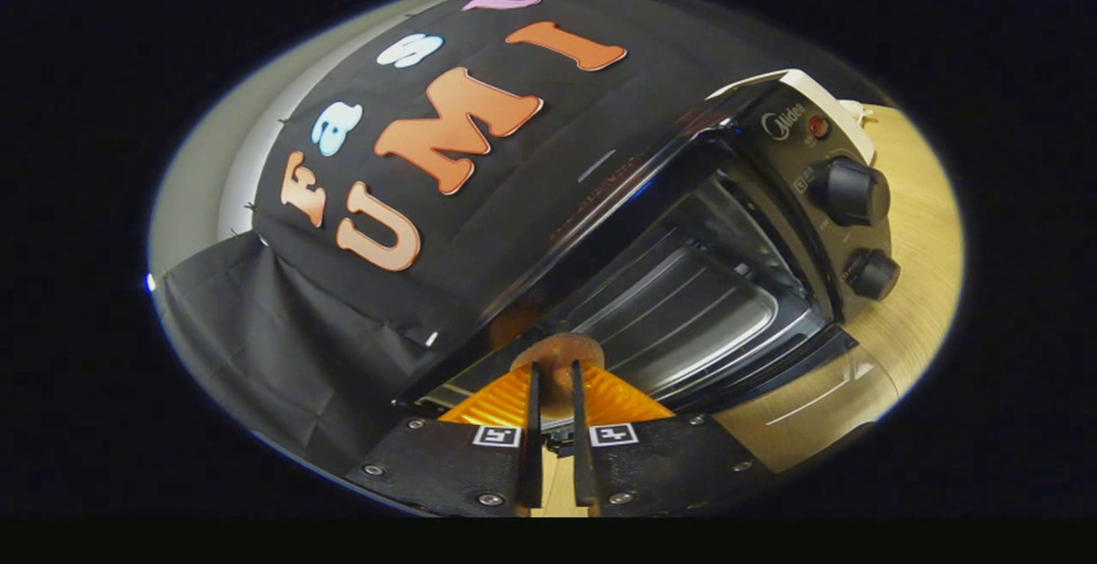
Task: Open the toaster oven, put the food inside, and close the toaster oven door.
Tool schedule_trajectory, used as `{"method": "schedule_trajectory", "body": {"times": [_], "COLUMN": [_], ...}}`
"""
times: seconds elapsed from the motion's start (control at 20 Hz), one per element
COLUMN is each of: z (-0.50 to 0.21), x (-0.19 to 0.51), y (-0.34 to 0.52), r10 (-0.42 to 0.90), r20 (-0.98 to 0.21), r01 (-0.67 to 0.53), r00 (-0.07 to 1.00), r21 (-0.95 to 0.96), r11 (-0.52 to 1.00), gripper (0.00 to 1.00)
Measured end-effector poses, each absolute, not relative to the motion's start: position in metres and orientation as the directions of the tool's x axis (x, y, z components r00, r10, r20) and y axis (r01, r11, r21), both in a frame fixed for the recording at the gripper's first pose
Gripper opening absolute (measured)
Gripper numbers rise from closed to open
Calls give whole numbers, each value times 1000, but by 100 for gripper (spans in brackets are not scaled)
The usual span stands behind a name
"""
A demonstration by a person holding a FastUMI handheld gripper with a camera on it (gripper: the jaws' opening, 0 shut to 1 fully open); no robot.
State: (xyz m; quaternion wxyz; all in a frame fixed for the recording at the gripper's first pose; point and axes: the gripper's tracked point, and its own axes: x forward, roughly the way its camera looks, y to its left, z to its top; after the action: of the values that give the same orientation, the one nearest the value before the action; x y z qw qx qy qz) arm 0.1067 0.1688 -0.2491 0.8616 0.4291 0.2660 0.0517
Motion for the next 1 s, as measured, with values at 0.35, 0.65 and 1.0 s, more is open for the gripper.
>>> {"method": "schedule_trajectory", "body": {"times": [0.35,0.65,1.0], "z": [-262,-252,-248], "x": [107,56,-29], "y": [152,142,144], "r10": [223,247,284], "r20": [-450,-517,-576], "r01": [115,30,-119], "r00": [865,819,766], "r21": [609,469,307], "r11": [785,882,944], "gripper": [58,82,95]}}
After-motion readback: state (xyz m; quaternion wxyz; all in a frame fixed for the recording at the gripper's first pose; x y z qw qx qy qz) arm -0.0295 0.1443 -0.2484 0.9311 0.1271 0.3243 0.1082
